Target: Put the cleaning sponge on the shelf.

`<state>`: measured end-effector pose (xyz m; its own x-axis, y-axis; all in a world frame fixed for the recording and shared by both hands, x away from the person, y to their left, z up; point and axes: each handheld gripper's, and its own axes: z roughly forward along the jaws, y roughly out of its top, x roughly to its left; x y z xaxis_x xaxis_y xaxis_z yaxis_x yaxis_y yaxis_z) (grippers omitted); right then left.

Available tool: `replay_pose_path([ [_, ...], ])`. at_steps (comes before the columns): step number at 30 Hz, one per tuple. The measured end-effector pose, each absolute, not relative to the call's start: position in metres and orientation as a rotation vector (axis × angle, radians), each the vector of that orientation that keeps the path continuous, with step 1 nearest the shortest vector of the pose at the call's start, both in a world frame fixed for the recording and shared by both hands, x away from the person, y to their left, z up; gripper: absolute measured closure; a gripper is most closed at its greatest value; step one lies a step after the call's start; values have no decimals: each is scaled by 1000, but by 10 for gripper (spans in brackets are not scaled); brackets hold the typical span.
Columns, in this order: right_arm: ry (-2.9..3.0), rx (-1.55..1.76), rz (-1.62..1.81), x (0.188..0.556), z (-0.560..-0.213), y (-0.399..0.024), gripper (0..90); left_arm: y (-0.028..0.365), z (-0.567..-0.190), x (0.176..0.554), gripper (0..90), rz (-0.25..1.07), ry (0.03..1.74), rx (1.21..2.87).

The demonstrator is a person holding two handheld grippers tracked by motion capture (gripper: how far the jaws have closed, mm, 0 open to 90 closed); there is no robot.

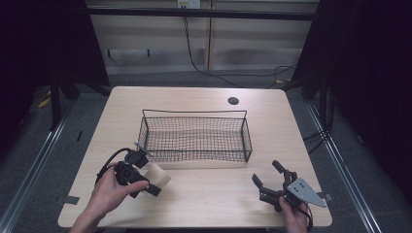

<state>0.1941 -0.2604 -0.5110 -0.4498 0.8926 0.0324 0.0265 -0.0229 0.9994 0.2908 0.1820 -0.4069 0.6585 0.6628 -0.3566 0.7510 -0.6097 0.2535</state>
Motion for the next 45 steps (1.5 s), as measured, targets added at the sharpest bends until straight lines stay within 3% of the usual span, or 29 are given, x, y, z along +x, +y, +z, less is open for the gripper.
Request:
replay_pose_path([
  [45,1545,987,1557,194,-511,-260,128,190,-353,323,323,-306,1174,2403],
])
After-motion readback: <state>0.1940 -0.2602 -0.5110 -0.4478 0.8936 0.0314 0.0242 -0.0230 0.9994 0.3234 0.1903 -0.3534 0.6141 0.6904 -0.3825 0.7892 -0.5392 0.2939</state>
